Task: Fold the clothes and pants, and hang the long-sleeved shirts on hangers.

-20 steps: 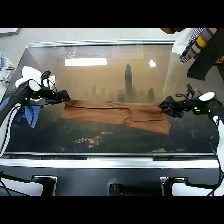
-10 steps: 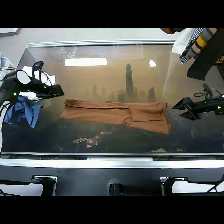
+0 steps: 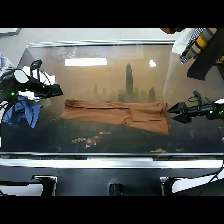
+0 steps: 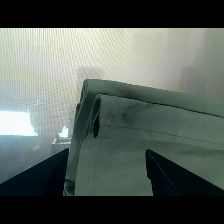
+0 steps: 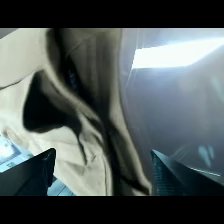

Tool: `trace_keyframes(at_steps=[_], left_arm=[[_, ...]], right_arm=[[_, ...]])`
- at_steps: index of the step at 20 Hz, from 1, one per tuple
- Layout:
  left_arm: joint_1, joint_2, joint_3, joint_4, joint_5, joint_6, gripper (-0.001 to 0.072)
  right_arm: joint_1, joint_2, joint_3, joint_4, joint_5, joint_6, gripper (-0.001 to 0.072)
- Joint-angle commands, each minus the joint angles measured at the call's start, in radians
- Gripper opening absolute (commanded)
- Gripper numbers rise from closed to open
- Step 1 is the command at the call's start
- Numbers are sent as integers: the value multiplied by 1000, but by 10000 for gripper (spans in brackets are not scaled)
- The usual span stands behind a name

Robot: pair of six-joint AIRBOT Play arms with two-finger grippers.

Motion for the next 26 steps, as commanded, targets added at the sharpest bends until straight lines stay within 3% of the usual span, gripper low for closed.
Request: trace_keyframes(at_steps=[1, 6, 11, 13, 16, 17, 19, 21, 24, 25, 26], left_arm=[[0, 1, 1, 0, 7, 0, 548], [0, 0, 1, 0, 19, -1, 548], [0, -1, 1, 0, 19, -1, 548], [0, -1, 1, 0, 24, -1, 548], [0, -1, 1, 0, 26, -1, 548], [0, -1, 1, 0, 26, 0, 548], [0, -1, 1, -1, 26, -1, 538], [0, -3, 1, -35, 26, -10, 464], [-18, -28, -2, -156, 25, -9, 98], [-38, -46, -6, -210, 27, -11, 18], [-63, -66, -10, -261, 35, -33, 18]], right_arm=[[-1, -42, 0, 33, -14, -20, 678], [9, -89, -1, 81, 11, -16, 649], [133, -89, -2, 34, 13, -5, 637], [177, -89, -2, -5, 6, 11, 466], [203, -83, -1, -11, -1, 41, 83], [203, -71, 0, -14, 0, 56, 30], [201, -29, 0, -37, -13, 96, 28], [202, 24, 16, -95, -7, 174, 28], [202, 113, 71, -156, 36, 264, 27], [202, 146, 95, -172, 45, 300, 27], [202, 178, 122, -185, 53, 336, 27]])
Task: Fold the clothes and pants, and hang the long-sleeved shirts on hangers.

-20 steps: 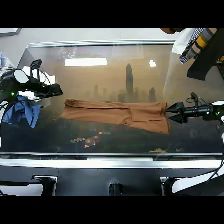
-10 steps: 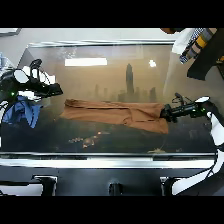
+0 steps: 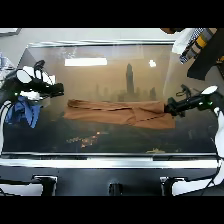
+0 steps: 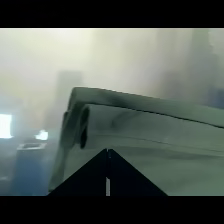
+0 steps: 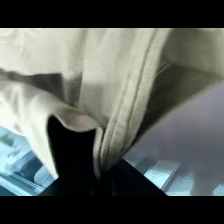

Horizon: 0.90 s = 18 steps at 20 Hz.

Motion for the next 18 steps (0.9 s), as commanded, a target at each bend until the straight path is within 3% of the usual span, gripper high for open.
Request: trace_keyframes(at_steps=[1, 5, 10, 13, 15, 18], left_arm=[[-71, -63, -8, -190, 15, -60, 18], [-280, -167, -7, -375, 113, -70, 17], [-578, -269, 5, -573, 388, -149, 17], [-700, -341, 60, -721, 506, -149, 18], [-758, -399, 129, -763, 532, -150, 17], [-811, -492, 240, -771, 535, -221, 17]], right_arm=[[2, 106, 82, -60, 41, 138, 28], [2, 173, 197, -61, 117, 221, 28], [2, 246, 276, -63, 205, 270, 28], [2, 288, 276, -74, 261, 304, 28], [2, 310, 276, -83, 295, 303, 28], [2, 340, 276, -100, 306, 304, 28]])
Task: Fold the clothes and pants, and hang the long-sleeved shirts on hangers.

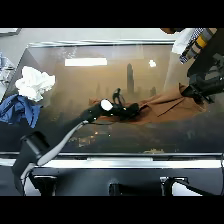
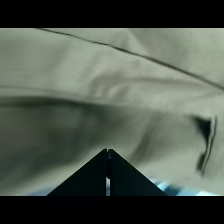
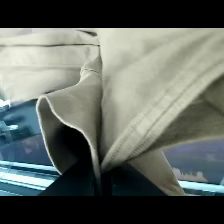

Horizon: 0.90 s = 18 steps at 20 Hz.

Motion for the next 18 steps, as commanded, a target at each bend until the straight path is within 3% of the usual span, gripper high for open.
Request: trace_keyframes(at_steps=[1, 6, 9, 13, 18], left_arm=[[-82, -108, 122, -57, 44, -82, 17], [-88, -135, 172, -55, -1, -96, 17], [-14, -96, 172, 28, -136, -97, 17], [140, 46, 172, 330, -388, -98, 16], [389, 292, 172, 687, -715, -126, 18]], right_arm=[[1, 36, 3, -26, 35, 12, 28], [1, 39, 3, -45, -19, 2, 28], [1, 35, 3, -55, -81, -31, 28], [49, 17, 3, 39, -135, -29, 28], [293, 9, 3, 21, -291, 61, 28]])
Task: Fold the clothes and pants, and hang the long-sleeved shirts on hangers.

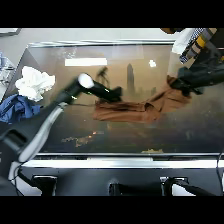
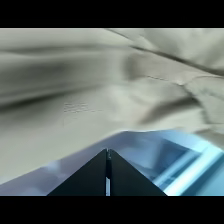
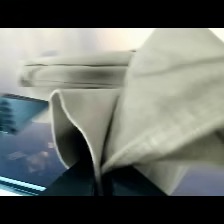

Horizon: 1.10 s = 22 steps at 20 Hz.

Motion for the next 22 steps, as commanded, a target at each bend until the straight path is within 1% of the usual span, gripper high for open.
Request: trace_keyframes(at_steps=[1, 2, 4, 8, 12, 14, 17, 18, 20, 21, 22], left_arm=[[180, 163, 1, 279, -286, -8, 18], [231, 201, 1, 327, -340, -6, 19], [320, 263, 1, 398, -404, -3, 19], [446, 322, 1, 416, -425, -3, 19], [471, 327, 0, 416, -439, -3, 19], [469, 327, 0, 416, -438, -3, 19], [469, 326, 0, 416, -438, -3, 20], [469, 326, 0, 416, -438, -3, 19], [469, 326, 0, 416, -438, -3, 19], [469, 326, 0, 417, -438, -3, 19], [469, 326, 0, 417, -436, -3, 19]], right_arm=[[171, -21, 1, -3, -119, 76, 28], [217, -39, 1, -8, -137, 90, 28], [306, -87, 1, -16, -172, 112, 28], [447, -208, 1, -16, -286, 187, 28], [535, -295, 1, -13, -391, 249, 29], [558, -321, 1, -11, -415, 273, 29], [572, -349, 1, 5, -428, 280, 30], [572, -354, 1, 17, -436, 280, 59], [572, -354, 1, 49, -446, 274, 184], [572, -354, 1, 81, -441, 262, 261], [572, -353, 1, 127, -424, 244, 403]])
